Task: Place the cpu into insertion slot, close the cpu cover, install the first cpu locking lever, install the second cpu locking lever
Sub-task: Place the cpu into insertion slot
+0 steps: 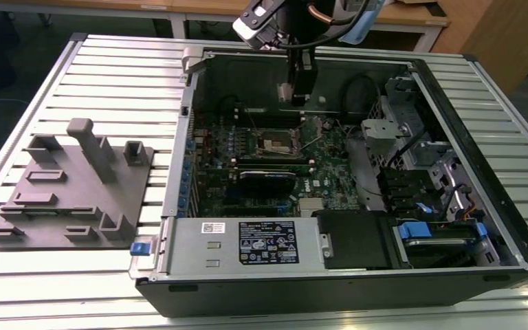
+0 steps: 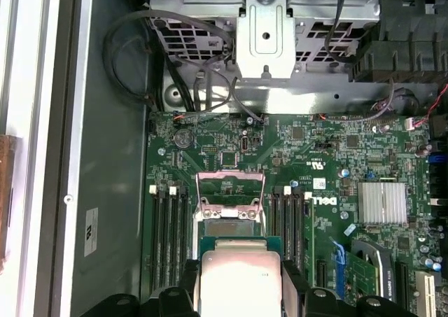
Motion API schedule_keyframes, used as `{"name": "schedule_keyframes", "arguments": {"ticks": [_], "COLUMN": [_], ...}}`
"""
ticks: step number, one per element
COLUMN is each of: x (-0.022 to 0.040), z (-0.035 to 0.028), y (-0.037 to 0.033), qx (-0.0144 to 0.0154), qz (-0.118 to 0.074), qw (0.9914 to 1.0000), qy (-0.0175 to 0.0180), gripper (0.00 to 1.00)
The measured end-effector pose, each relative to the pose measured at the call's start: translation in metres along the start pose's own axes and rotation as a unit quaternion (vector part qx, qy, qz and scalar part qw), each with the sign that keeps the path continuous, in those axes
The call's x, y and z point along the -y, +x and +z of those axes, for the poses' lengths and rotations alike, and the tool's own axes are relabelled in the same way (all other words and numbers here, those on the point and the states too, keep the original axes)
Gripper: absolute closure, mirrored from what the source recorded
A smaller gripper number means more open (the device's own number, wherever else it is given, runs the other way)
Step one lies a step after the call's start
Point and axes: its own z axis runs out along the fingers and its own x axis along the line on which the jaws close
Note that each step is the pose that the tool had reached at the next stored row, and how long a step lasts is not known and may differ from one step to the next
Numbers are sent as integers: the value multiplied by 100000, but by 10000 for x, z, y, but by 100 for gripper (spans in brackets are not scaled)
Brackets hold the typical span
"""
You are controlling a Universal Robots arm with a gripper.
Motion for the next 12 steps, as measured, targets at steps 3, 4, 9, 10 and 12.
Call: {"name": "schedule_keyframes", "arguments": {"ticks": [3, 4, 9, 10, 12], "x": [0, 0, 0, 0, 0], "z": [4, 5, 7, 6, 7], "y": [0, 0, 0, 0, 0], "qx": [9, 13, 25, 27, 26], "qz": [119, 167, 347, 350, 360], "qw": [100000, 100000, 99999, 99999, 99999], "qy": [-1, -1, -8, -4, -7], "gripper": [46, 46, 46, 46, 46]}}
